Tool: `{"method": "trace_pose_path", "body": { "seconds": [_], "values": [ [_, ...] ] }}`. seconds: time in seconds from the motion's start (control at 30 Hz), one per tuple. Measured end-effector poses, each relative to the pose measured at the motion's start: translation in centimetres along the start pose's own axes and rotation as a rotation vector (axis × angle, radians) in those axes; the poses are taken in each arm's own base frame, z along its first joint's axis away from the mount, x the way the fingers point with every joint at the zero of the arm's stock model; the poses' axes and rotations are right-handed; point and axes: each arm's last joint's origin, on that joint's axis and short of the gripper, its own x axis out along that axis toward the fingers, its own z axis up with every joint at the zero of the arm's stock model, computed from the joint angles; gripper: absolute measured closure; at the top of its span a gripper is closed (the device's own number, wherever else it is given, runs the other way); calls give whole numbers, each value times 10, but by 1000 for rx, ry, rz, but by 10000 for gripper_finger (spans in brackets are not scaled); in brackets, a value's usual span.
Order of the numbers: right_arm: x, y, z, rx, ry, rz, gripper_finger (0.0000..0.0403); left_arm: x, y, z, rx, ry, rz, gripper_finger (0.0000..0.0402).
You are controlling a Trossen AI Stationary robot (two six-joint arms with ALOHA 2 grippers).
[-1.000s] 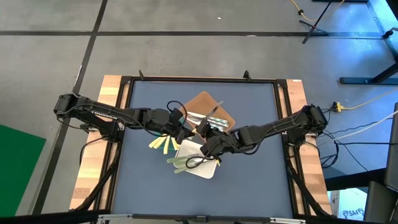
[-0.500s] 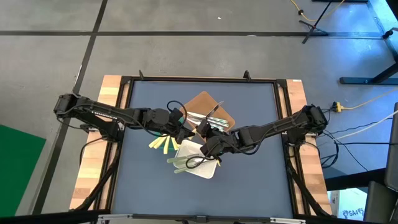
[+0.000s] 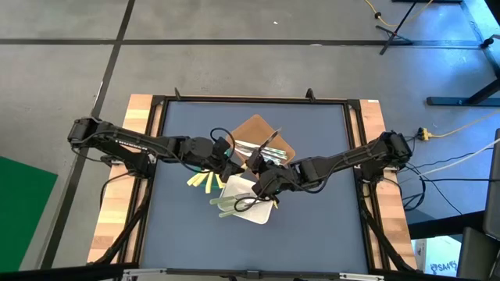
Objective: Sort silverware by color (type)
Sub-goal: Put the yellow table knife into the green bin
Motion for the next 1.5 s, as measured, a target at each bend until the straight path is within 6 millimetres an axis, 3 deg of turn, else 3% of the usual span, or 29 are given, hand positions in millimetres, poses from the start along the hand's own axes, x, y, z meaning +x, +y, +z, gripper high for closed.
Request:
{"method": "trace_pose_path", "body": {
  "seconds": [0.43, 0.83, 1.2, 1.5],
  "values": [
    [0, 0, 1, 5, -19, 1, 215, 0, -2, 2, 3, -22, -10, 355],
    [-4, -4, 0, 18, -21, -22, 209, 0, 9, 13, -16, -41, 36, 355],
    [-54, -17, 2, 43, -19, -136, 210, -6, 23, 22, -44, -11, 93, 355],
    [-101, -26, -25, 88, 61, -179, 210, -42, 19, 19, -98, 32, 145, 355]
  ]
}}
